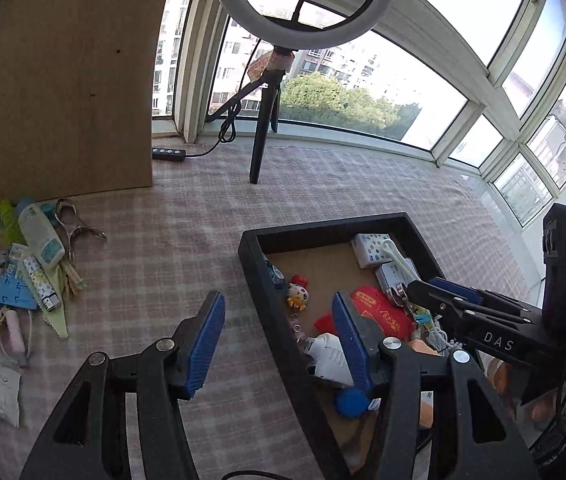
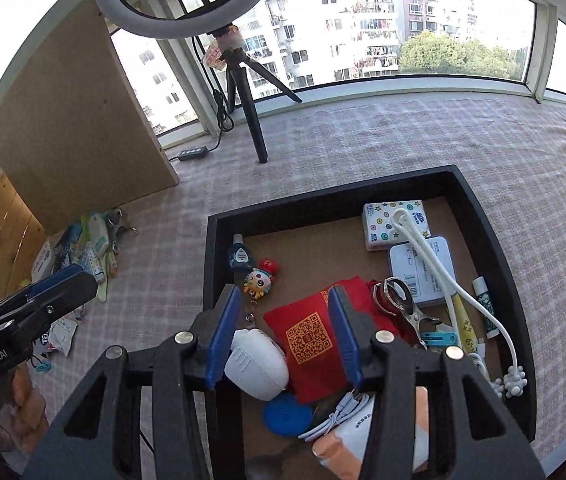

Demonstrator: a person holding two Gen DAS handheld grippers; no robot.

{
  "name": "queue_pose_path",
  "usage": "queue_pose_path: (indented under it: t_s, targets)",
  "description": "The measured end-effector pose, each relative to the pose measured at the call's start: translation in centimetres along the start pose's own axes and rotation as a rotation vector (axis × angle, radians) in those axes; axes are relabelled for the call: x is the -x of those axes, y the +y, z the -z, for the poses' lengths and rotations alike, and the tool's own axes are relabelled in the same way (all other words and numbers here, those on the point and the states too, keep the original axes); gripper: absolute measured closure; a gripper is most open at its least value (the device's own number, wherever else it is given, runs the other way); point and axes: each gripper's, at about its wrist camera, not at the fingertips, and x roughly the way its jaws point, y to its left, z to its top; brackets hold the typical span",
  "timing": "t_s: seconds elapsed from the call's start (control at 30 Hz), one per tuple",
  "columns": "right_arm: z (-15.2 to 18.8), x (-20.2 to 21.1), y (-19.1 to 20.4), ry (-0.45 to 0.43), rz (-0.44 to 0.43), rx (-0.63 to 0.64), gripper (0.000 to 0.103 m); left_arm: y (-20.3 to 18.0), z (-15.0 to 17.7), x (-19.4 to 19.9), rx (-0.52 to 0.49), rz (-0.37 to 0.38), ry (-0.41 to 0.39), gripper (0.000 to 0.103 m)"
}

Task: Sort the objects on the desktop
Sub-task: 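Carry the lanyard toy and metal clip into the tray and release both, then move both tools back to the pile and reach into it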

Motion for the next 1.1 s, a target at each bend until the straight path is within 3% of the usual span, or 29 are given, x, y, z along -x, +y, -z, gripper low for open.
queue_pose_path:
  t_s: [0.23,0.47,0.63,0.73,0.97,1.1]
  targets:
    - [-0.7,-3.1,6.9,0.044,-0.082,0.119,0.058,8.9,1.7,1.5,0.145,-0.104,-0.008,0.05]
    - [-2.1,-6.5,16.3,0.072,-0.16,0.281,0.058,17.5,1.5,2.5,0.26,-0.207,-0.033,0.05]
    - [-4.6,-10.1,23.2,0.073,-0.191,0.371,0.058,23.7,-1.5,1.8,0.323,-0.268,-0.025,0.05]
    - [-6.0,-13.6,25.9,0.101,-0.204,0.362,0.058,27.3,-3.8,0.8,0.365,-0.291,-0.016,0.05]
    - [-8.1,-22.0,29.2,0.148,-0.13,0.311,0.058,32.8,-8.8,-3.8,0.434,-0.333,-0.007,0.052]
    - [-9.1,-24.7,30.1,0.158,-0.119,0.3,0.058,34.9,-9.6,-6.8,0.488,-0.326,0.024,0.052]
